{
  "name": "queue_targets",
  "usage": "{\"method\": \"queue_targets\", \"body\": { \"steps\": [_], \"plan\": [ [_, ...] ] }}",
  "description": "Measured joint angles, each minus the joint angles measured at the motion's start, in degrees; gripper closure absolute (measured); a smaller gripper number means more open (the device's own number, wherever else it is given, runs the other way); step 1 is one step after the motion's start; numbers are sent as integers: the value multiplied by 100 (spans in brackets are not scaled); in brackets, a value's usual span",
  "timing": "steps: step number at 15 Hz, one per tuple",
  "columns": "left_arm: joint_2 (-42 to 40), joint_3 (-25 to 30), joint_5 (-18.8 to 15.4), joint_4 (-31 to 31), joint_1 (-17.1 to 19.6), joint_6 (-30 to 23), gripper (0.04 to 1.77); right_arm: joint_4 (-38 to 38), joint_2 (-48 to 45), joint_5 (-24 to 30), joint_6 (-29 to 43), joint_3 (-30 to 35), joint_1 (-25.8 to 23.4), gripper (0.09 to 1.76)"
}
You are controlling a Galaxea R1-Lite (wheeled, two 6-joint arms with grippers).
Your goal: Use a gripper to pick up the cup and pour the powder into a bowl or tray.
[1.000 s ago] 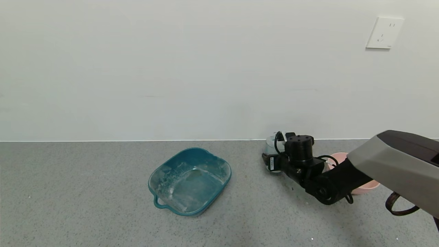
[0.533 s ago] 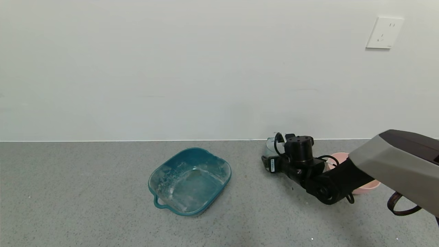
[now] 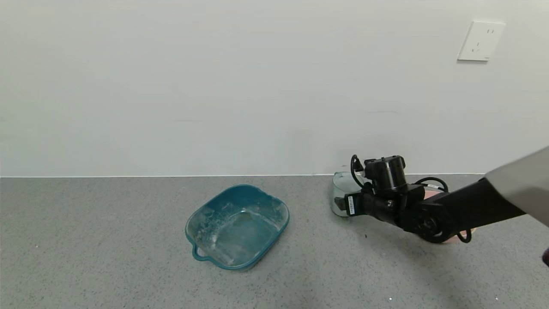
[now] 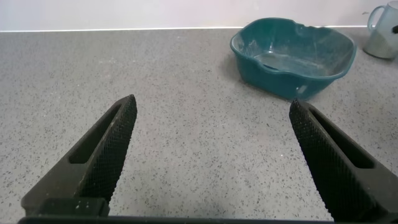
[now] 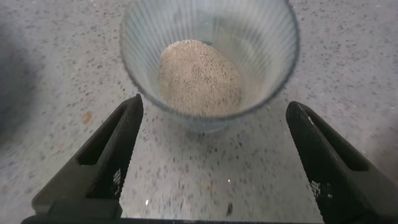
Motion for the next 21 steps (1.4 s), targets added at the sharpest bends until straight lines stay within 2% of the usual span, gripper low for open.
{"method": "queue_targets", "body": {
  "steps": [4,8,12,17,21],
  "plan": [
    [0,0,0,-2,0,0,5,931,-1089,265,-55,282,11,16],
    [0,0,0,-2,0,0,5,1548,-2422,339,-322,741,-22,15],
    [0,0,0,-2,0,0,5,2186,-3963,316,-394,1329,27,15],
    [0,0,0,-2,0,0,5,2945,-6014,162,-424,2164,363,15],
    [0,0,0,-2,0,0,5,3636,-7420,18,-507,2445,499,15]
  ]
}}
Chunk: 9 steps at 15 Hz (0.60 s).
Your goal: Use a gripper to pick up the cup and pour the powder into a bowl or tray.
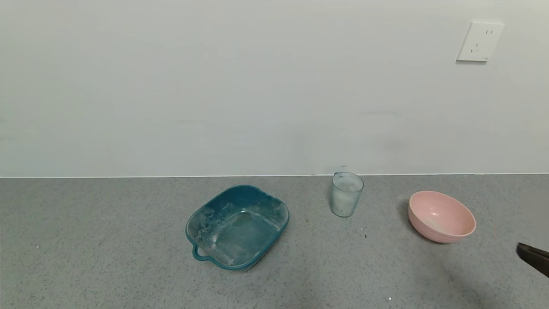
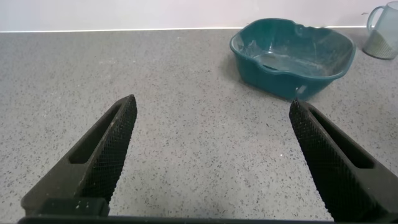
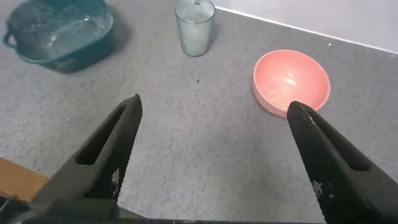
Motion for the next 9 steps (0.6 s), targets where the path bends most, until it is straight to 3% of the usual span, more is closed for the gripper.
{"method": "queue_targets", "body": {
  "steps": [4,9],
  "plan": [
    [0,0,0,0,0,0,5,1213,-1130,-33,-156,-85,-311,15],
    [0,0,0,2,0,0,5,1278,-1618,-195,-177,-177,-1442,15]
  ]
}}
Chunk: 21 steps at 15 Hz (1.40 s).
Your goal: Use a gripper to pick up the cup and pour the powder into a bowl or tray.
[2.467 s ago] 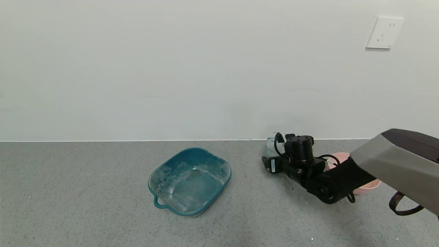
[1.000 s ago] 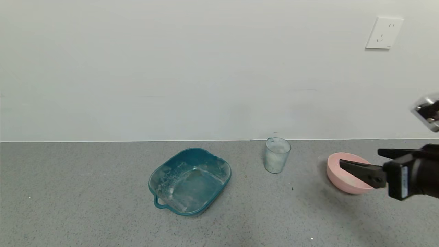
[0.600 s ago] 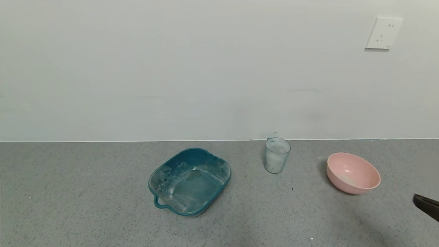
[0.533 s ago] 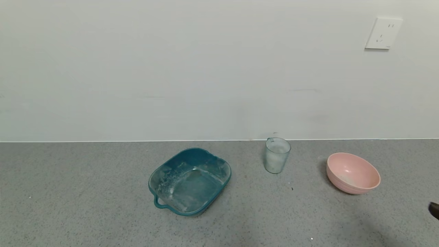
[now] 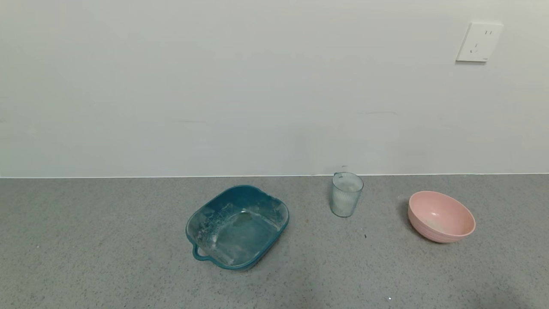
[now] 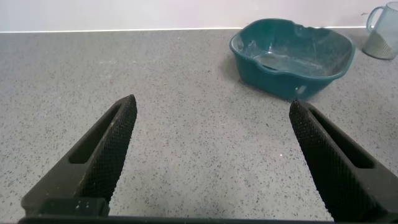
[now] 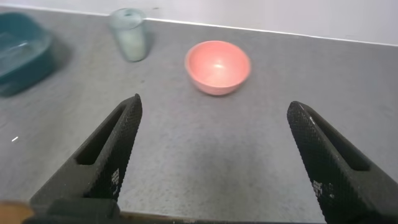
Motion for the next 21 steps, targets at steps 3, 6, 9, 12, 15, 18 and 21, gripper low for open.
{"method": "queue_targets", "body": {
  "steps": [3,6,9,12,15,18,21],
  "plan": [
    [0,0,0,-2,0,0,5,-9,-325,-13,-345,61,-678,15],
    [0,0,-2,-2,0,0,5,11,-827,121,-513,199,-818,15],
    [0,0,0,-2,0,0,5,5,-1329,102,-351,450,-812,15],
    [0,0,0,-2,0,0,5,0,-1548,-89,157,556,-827,15],
    [0,0,0,-2,0,0,5,-22,-1635,-140,172,621,-1165,15],
    [0,0,0,-2,0,0,5,-244,-1847,-119,213,1006,-1325,15],
    [0,0,0,-2,2,0,5,-1236,-2044,-116,221,1734,-1402,15]
  ]
}}
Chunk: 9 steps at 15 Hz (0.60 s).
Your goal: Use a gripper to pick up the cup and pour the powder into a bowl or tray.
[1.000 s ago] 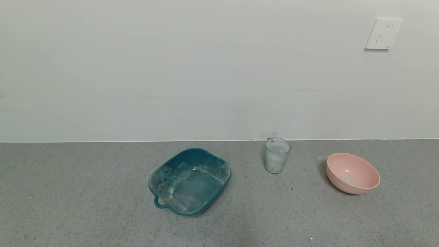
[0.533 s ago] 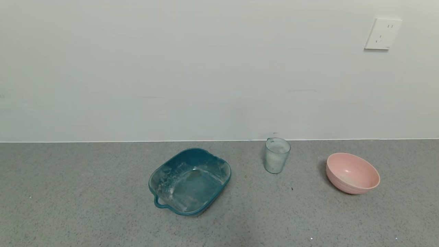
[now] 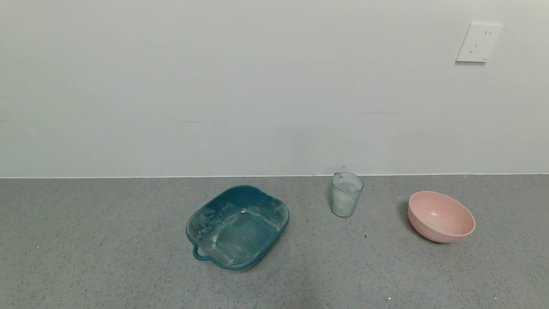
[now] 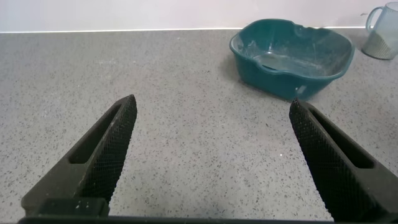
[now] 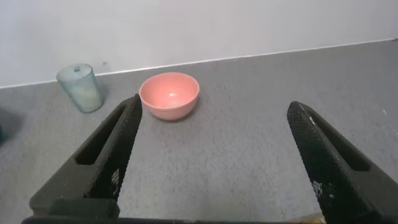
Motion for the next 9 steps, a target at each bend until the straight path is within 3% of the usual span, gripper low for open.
{"method": "queue_targets", "body": {
  "steps": [3,6,9],
  "plan": [
    [0,0,0,0,-2,0,5,-1030,-179,212,0,998,-39,15],
    [0,0,0,0,-2,0,5,-1148,-616,868,-138,1598,-78,15],
    [0,0,0,0,-2,0,5,-1058,-1005,975,-453,2031,-108,15]
  ]
}}
